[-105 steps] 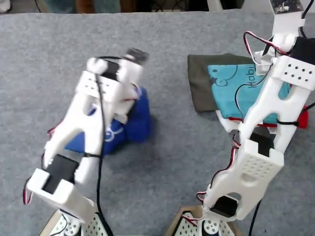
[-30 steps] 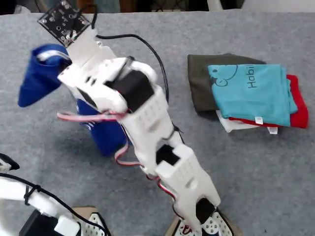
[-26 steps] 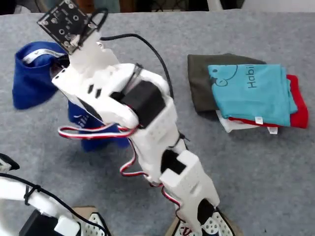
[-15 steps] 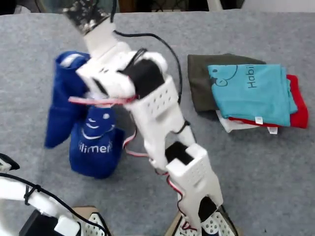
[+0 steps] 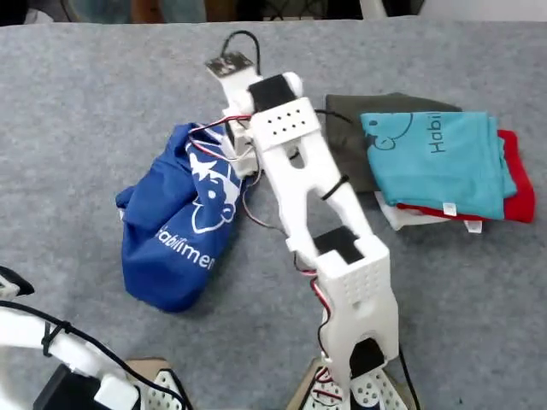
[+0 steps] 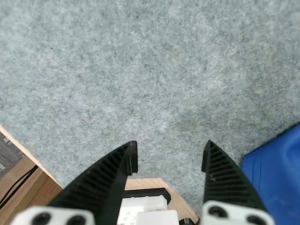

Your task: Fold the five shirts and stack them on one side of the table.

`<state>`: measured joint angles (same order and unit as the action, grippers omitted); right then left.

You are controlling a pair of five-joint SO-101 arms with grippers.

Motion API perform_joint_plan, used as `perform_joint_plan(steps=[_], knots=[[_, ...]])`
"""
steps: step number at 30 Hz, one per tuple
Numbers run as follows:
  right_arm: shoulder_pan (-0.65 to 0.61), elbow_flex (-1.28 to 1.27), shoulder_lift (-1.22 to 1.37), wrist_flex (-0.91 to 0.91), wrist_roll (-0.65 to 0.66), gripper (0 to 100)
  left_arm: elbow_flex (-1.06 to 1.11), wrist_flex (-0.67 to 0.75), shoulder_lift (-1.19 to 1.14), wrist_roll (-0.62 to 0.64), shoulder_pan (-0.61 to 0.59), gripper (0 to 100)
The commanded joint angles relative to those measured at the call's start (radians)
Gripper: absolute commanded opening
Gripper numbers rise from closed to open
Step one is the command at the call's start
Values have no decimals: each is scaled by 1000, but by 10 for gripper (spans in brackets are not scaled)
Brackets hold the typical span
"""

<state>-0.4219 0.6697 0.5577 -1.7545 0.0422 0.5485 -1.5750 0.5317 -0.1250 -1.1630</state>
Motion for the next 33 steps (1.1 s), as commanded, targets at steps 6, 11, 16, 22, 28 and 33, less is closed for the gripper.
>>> perform_joint_plan(steps=[6, 11, 16, 22, 28, 33], knots=[[46, -133, -15, -8, -9, 15, -2, 6, 28, -25, 30, 238], [14, -143, -91, -12, -11, 15, -2, 2, 34, -68, 41, 238], [11, -145, -211, -12, -9, 15, -2, -15, 35, -68, 38, 238], [2, -199, -344, -12, -9, 15, -5, -60, 37, -68, 39, 238], [-14, -404, -489, -8, -5, 15, -13, -78, 38, -69, -7, 238], [-14, -522, -559, -6, -2, 15, -4, -75, 34, -144, -25, 238]])
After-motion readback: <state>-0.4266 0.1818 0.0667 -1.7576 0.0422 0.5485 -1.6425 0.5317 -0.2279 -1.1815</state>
